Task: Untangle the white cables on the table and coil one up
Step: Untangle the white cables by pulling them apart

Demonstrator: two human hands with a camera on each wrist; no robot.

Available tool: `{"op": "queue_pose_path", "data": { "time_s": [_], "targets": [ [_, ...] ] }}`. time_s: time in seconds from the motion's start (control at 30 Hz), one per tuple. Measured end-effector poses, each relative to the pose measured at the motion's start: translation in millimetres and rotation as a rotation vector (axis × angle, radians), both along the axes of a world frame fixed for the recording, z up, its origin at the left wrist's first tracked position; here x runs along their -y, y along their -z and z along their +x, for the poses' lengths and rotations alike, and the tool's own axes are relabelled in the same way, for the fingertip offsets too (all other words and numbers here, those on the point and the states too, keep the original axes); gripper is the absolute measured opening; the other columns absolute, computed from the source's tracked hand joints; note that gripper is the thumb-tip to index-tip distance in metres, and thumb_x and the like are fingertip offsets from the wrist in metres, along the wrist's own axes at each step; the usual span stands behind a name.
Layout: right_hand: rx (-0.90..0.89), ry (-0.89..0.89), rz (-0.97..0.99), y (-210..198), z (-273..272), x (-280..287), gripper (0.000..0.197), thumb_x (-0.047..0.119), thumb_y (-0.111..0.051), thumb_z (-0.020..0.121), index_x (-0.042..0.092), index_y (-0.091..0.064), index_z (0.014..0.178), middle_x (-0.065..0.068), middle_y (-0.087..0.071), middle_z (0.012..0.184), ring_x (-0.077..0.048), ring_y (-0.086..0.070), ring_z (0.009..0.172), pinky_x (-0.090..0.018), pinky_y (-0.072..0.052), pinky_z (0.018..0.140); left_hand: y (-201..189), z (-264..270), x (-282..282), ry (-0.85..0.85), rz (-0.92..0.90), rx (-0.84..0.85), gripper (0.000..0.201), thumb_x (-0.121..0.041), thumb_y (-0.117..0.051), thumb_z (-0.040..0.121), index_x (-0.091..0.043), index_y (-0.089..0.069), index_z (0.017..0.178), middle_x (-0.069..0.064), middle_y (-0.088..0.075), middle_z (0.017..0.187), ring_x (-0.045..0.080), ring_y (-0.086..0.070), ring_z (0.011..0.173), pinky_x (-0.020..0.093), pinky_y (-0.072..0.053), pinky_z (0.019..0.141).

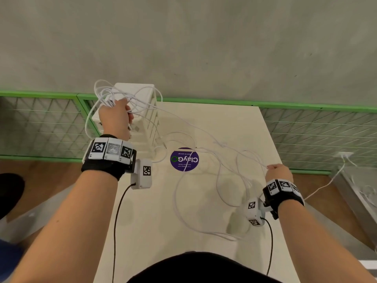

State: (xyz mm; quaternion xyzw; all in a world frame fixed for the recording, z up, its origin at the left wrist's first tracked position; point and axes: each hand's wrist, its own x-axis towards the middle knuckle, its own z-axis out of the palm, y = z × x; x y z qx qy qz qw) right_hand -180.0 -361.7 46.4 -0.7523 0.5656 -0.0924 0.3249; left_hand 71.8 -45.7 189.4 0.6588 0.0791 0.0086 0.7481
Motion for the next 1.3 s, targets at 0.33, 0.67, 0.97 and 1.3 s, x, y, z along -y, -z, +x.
{"op": "queue_pose_path", "data": {
  "time_s": [0.33, 0.67, 0.97, 1.3],
  "targets": [
    [-0.046, -0.172, 0.042, 7, 3, -6, 0.027, 0.016, -0.047, 0.095, 0.004, -0.064, 0.114, -0.015, -0.067, 0.102, -0.030, -0.062, 0.093, -0.034, -0.048, 0.081, -4, -10, 14, 0.048, -0.044, 0.022, 0.027, -0.019, -0.059, 0.089, -0.017, -0.048, 0.064, -0.007, -0.053, 0.054, 0.010, -0.044, 0.041, 0.019, -0.027, 0.037],
    [0.629, -0.737, 0.289, -105, 62, -97, 0.027, 0.007, -0.050, 0.095, 0.021, -0.060, 0.116, 0.005, -0.067, 0.097, -0.007, -0.064, 0.059, -0.020, -0.046, 0.055, 8, -59, 50, 0.530, 0.380, 0.153, 0.026, -0.032, -0.064, 0.089, -0.008, -0.073, 0.085, -0.005, -0.057, 0.049, 0.012, -0.045, 0.034, 0.016, -0.030, 0.032],
    [0.636, -0.688, 0.328, -114, 54, -132, 0.014, 0.015, -0.066, 0.086, 0.024, -0.061, 0.095, -0.012, -0.071, 0.081, -0.018, -0.057, 0.040, -0.022, -0.039, 0.037, 25, -87, 51, 1.054, 0.471, 0.180, 0.038, -0.051, -0.081, 0.066, -0.014, -0.072, 0.073, 0.021, -0.066, 0.070, 0.027, -0.056, 0.057, 0.031, -0.046, 0.052],
    [0.434, -0.576, 0.179, -83, 0, -88, 0.017, 0.030, -0.072, 0.081, 0.020, -0.067, 0.094, 0.003, -0.041, 0.053, -0.008, -0.037, 0.050, -0.013, -0.032, 0.051, 25, -75, 35, 0.685, 0.471, 0.119, 0.031, -0.037, -0.071, 0.083, -0.009, -0.064, 0.093, -0.003, -0.057, 0.067, 0.012, -0.050, 0.051, 0.021, -0.037, 0.043]
  ]
}}
